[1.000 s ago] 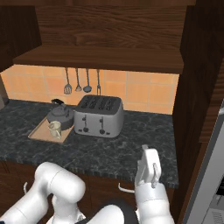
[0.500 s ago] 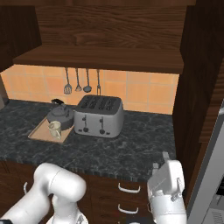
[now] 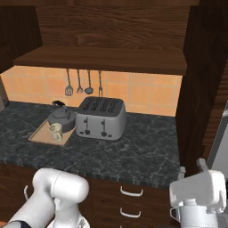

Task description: Pick the kettle from the counter and place it on the tray. Then pick the mug from the cabinet and place it on the tray. Then close the cabinet doors.

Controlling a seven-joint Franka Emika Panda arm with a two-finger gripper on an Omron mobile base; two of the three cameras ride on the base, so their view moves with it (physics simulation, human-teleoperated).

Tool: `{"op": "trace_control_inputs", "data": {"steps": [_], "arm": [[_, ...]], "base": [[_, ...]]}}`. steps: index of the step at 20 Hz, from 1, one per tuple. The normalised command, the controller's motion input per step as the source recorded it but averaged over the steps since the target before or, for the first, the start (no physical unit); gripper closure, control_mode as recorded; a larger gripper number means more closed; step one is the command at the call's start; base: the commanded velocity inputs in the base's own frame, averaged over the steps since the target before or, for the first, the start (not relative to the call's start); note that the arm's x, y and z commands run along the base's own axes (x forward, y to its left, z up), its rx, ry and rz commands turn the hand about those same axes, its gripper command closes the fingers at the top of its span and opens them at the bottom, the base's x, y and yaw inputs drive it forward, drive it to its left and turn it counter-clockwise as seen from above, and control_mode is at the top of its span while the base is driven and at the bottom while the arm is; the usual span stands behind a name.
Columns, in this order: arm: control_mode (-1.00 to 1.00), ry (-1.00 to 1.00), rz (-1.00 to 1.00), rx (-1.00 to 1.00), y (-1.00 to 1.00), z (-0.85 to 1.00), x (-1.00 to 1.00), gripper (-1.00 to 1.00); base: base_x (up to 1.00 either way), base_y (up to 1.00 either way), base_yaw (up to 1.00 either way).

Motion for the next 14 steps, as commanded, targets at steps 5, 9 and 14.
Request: {"op": "trace_control_inputs", "data": {"steps": [5,9,14], "arm": [[-1.00,0.00,-0.01,0.06,-0.51,0.00,0.00,-1.00],[-1.00,0.00,-0.01,0.01,-0.34,0.00,0.00,-1.00],[-1.00,0.07,-0.01,0.00,-0.20,0.00,0.21,1.00]], "base": [[0.00,0.00,0.00],[0.00,0.00,0.00],[0.00,0.00,0.00]]}}
